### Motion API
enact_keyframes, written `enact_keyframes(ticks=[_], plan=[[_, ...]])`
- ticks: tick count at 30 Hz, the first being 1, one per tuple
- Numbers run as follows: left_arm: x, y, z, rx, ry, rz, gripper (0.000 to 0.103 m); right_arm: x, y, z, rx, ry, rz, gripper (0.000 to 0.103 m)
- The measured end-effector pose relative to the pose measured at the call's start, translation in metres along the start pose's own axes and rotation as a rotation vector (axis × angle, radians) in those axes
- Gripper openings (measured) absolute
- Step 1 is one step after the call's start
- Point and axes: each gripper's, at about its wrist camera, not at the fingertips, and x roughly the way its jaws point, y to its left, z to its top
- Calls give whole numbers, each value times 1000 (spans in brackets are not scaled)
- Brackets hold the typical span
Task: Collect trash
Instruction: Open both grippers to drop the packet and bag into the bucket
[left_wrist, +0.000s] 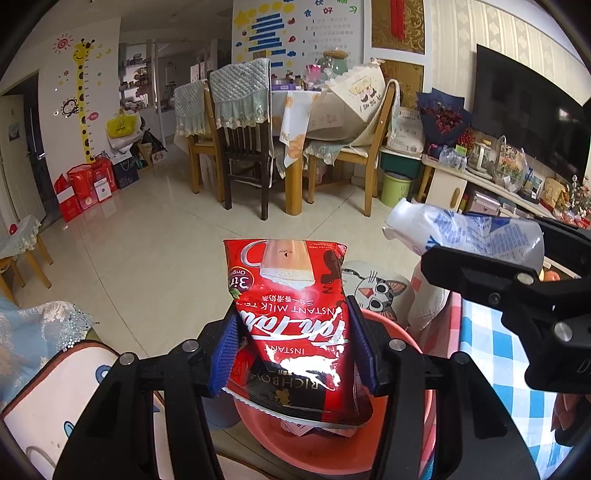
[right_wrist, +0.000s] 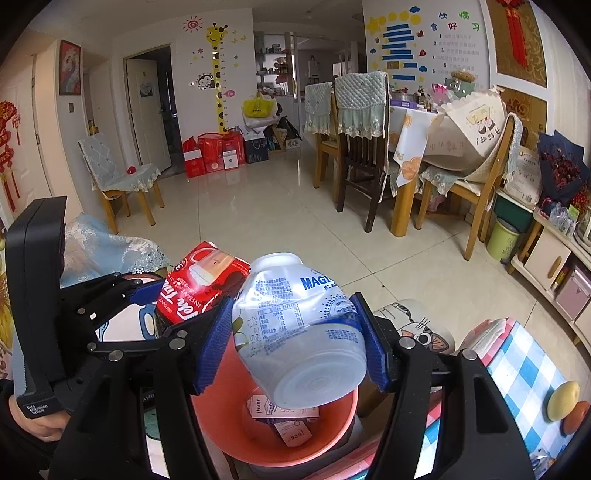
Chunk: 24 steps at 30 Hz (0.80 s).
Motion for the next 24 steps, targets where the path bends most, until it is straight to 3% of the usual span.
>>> enact_keyframes(ticks=[2,5,11,24], plan=[[4,1,-3,4,14,-5,55,4,-5,-1,19,-1,12,65],[13,0,-5,7,36,5,58,7,-15,-3,60,-3,11,86],[12,1,-2,6,18,31,66,6,-26,-11,85,5,9,86],[-7,-18,-4,24,1,18,67,-35,-47,-21,111,-36,-35,86]])
